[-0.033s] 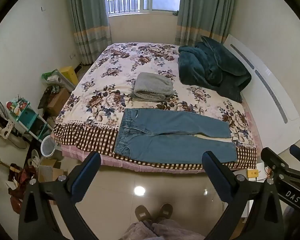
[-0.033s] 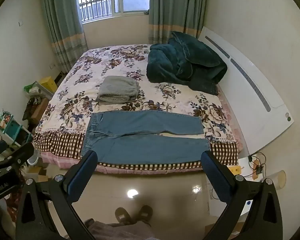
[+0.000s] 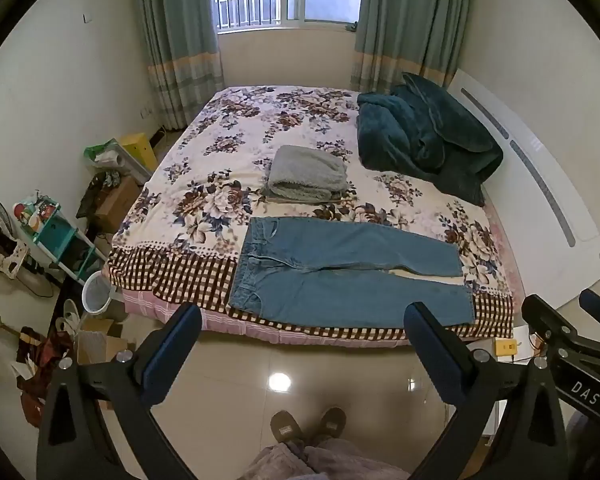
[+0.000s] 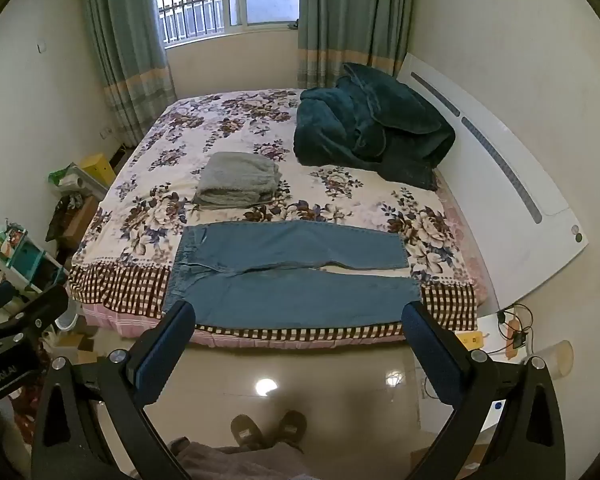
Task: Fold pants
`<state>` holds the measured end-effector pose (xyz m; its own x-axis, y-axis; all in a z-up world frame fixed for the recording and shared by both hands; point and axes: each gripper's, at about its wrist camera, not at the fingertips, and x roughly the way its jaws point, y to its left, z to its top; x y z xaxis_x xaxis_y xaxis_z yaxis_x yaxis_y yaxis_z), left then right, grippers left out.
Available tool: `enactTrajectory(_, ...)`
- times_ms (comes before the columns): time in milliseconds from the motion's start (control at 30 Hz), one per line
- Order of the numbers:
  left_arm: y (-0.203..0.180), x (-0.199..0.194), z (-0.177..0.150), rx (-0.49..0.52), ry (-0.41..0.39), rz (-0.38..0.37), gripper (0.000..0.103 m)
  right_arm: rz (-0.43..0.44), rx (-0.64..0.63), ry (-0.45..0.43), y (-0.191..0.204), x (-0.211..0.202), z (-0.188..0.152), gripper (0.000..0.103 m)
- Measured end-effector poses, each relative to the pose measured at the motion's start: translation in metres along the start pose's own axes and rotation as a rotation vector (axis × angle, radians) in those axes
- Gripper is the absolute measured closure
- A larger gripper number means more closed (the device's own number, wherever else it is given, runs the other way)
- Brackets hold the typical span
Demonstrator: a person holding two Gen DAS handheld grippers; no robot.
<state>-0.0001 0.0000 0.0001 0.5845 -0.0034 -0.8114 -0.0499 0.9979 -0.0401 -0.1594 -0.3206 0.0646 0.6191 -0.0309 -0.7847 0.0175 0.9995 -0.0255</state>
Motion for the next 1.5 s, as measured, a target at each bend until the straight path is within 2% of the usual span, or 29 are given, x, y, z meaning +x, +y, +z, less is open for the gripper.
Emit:
enactTrajectory(300,0.0,0.0,0.0,0.002,-0.002,0.005,0.0,-0.021,-0.014,-0.008,0.002,-0.001,-0.002,0.0)
enactTrajectory(333,0.0,0.0,0.0,0.003,-0.003,0.006,0.0,0.004,0.005,-0.005,0.005,-0.002,0.004,0.0)
enactTrajectory(667,-0.001,0.0,0.0,0.004,-0.008,0.008,0.0,-0.001,-0.003,-0.007,0.015,-0.002,-0.001,0.0)
enactTrajectory(800,-0.003,0.003,0.01,0.003,-0.006,0.011,0.0,-0.003,-0.005,-0.01,0.024,-0.008,0.0,0.0)
enactTrajectory(1367,-0.002,0.003,0.007,0.005,-0.012,0.008,0.0,-0.008,-0.008,-0.015,0.015,-0.006,0.011,0.0)
enactTrajectory(1433,-0.009,-0.006,0.018,0.006,-0.011,0.007,0.0,-0.01,-0.009,-0.017,0.016,-0.006,0.01,0.0)
enactTrajectory(1500,-0.011,-0.008,0.014,0.004,-0.011,0.006,0.0,-0.011,-0.01,-0.018,0.015,-0.005,0.011,0.0)
